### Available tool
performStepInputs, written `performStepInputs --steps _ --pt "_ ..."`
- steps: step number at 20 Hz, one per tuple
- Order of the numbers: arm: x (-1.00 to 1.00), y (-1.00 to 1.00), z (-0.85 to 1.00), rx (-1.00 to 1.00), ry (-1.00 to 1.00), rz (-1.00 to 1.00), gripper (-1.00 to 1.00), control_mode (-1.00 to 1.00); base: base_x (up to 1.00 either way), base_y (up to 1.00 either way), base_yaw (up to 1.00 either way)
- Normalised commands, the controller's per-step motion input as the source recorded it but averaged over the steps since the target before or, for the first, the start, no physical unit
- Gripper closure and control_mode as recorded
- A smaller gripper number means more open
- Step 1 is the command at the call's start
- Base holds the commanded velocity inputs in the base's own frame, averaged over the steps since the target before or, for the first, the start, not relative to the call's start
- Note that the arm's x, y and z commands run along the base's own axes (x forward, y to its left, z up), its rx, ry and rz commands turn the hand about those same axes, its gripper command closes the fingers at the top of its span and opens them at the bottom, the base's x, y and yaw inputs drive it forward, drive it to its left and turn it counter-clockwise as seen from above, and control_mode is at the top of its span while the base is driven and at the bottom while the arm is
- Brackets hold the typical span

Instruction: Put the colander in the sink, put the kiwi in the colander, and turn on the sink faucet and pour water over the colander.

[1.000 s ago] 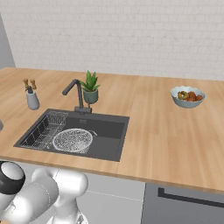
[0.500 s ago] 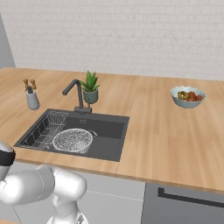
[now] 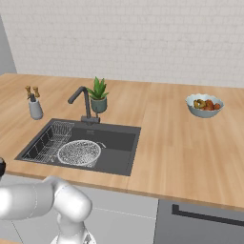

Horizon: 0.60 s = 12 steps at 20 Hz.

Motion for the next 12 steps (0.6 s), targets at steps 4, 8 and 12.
performStepInputs --steps 4,8,12 --pt "0.17 -0.04 -0.36 -0.02 -0.01 -0.04 -1.0 -1.0 0.0 0.0 0.0" --pt "0.3 -0.12 -0.35 0.0 -0.01 -0.04 -1.0 -1.0 0.0 0.0 0.0" --pt "0.33 -0.03 -0.26 0.01 -0.04 0.0 -1.0 -1.0 0.0 0.0 0.0"
